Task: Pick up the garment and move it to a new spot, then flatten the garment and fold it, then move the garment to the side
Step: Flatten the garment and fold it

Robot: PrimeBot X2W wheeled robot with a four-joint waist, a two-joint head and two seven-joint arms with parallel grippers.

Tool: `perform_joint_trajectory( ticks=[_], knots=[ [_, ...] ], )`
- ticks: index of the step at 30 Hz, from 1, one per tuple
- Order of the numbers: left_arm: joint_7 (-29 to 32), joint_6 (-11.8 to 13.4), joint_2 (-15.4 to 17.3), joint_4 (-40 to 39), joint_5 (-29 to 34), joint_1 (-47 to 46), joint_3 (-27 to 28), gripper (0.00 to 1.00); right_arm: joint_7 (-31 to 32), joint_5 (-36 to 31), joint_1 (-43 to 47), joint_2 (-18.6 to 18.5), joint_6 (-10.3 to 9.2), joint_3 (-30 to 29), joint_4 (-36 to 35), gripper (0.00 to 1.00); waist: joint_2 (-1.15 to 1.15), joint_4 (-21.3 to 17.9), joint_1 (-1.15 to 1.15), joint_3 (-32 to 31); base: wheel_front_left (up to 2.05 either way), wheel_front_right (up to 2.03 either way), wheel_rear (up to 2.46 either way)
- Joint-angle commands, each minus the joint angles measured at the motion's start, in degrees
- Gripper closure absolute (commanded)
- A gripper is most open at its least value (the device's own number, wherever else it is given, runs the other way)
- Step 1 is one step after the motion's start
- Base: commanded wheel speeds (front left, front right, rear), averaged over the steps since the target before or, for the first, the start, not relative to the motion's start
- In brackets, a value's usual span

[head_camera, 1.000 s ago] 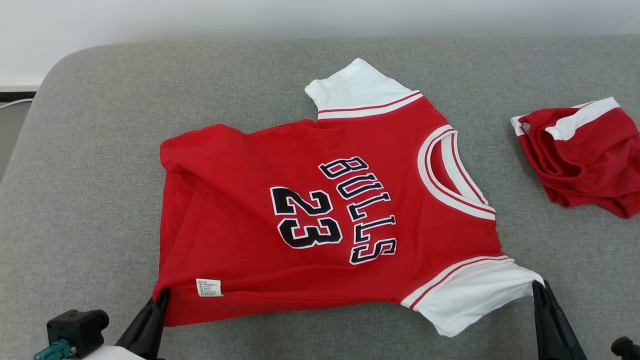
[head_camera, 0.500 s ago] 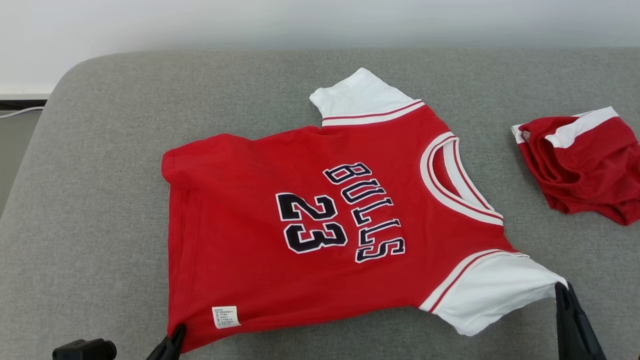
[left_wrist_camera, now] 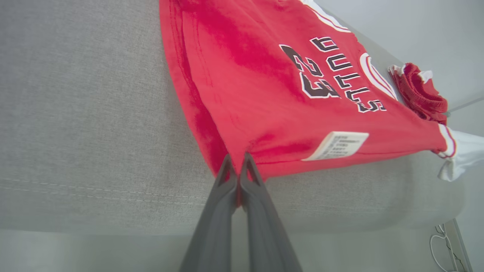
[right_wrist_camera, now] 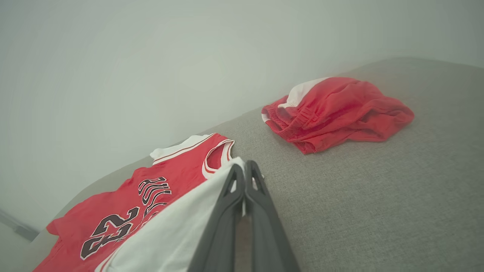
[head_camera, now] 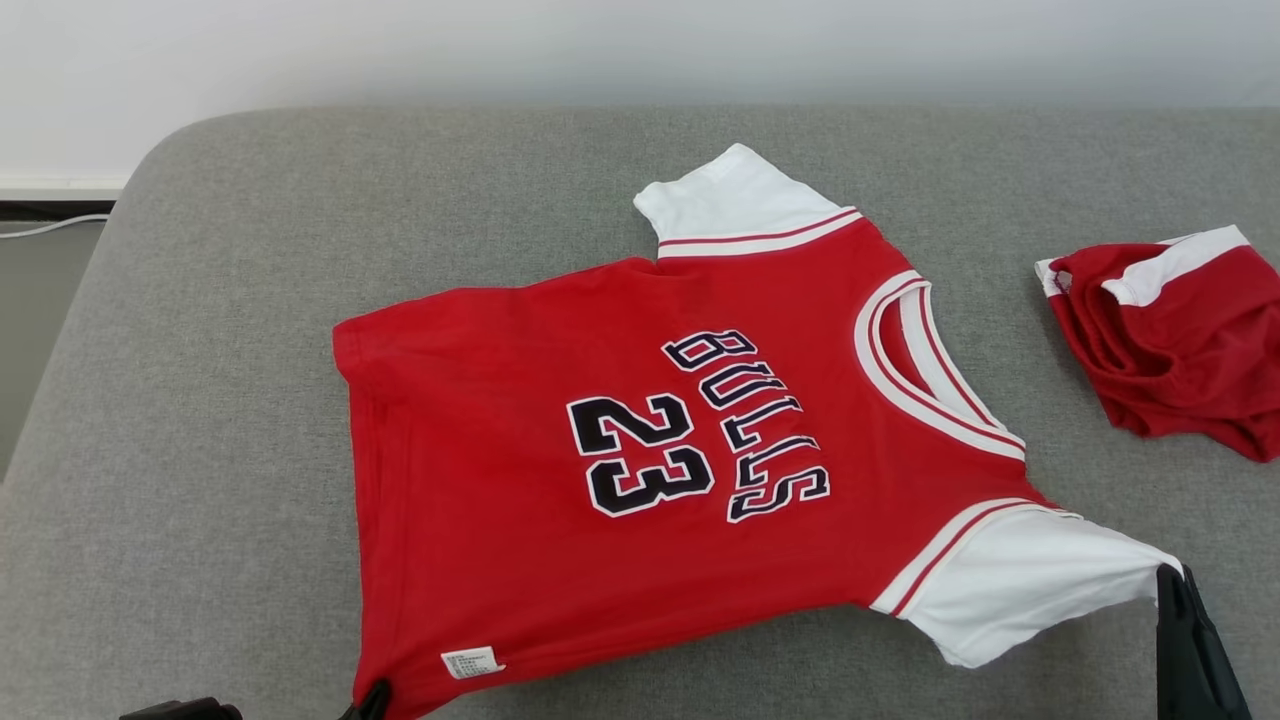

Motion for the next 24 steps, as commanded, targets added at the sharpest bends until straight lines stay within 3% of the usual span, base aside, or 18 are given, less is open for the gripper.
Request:
perform_joint_trajectory(
  ticks=[1,15,24],
  knots=[
    [0.0,-0.4,1.0,-1.9,-0.9,-1.5,2.1,1.00,-0.8,0.6,-1.9,-0.9,-0.01,0.5,-0.4,1.00,0.00,0.1,0.00,0.0,0.00,0.00,0.00],
    [0.9,-2.4,0.9,-1.5,-2.3,-3.7,2.2,1.00,-0.8,0.0,-7.1,-0.9,-0.01,0.6,2.2,1.00,0.00,1.1,0.00,2.3,0.00,0.00,0.00],
    [2.3,-7.8,-0.1,4.5,-6.0,-11.7,4.2,1.00,-0.7,-1.8,-18.1,-1.0,-0.01,2.3,7.3,1.00,0.00,0.8,0.00,6.4,0.00,0.00,0.00]
  ],
)
